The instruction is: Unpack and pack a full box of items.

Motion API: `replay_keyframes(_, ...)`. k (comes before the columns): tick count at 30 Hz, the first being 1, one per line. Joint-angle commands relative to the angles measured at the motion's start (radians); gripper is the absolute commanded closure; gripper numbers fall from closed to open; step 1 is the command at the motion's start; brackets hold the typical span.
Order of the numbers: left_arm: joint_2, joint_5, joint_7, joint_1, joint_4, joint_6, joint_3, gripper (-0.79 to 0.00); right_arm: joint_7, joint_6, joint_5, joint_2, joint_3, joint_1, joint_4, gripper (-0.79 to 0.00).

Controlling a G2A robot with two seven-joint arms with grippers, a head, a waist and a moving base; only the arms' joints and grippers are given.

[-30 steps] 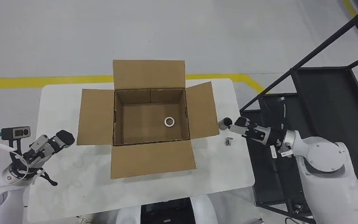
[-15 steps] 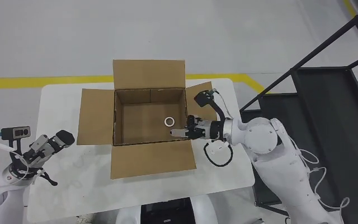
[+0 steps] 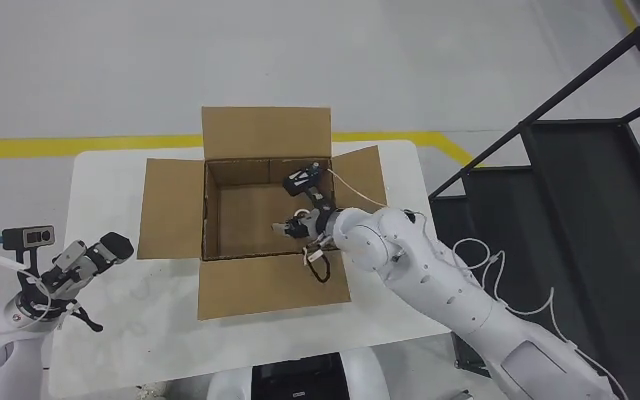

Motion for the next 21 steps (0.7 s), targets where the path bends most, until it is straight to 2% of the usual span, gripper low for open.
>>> replay_keyframes(1, 0.0, 0.0, 0.0, 0.0, 0.0, 0.0, 0.0, -0.785, -0.023, 0.024, -0.019, -0.013, -0.029, 0.019, 0.034, -0.785)
replay_keyframes(21, 0.0, 0.0, 0.0, 0.0, 0.0, 0.0, 0.0, -0.785, -0.024, 0.031, -0.014, -0.018, -0.036, 0.025, 0.043, -0.785)
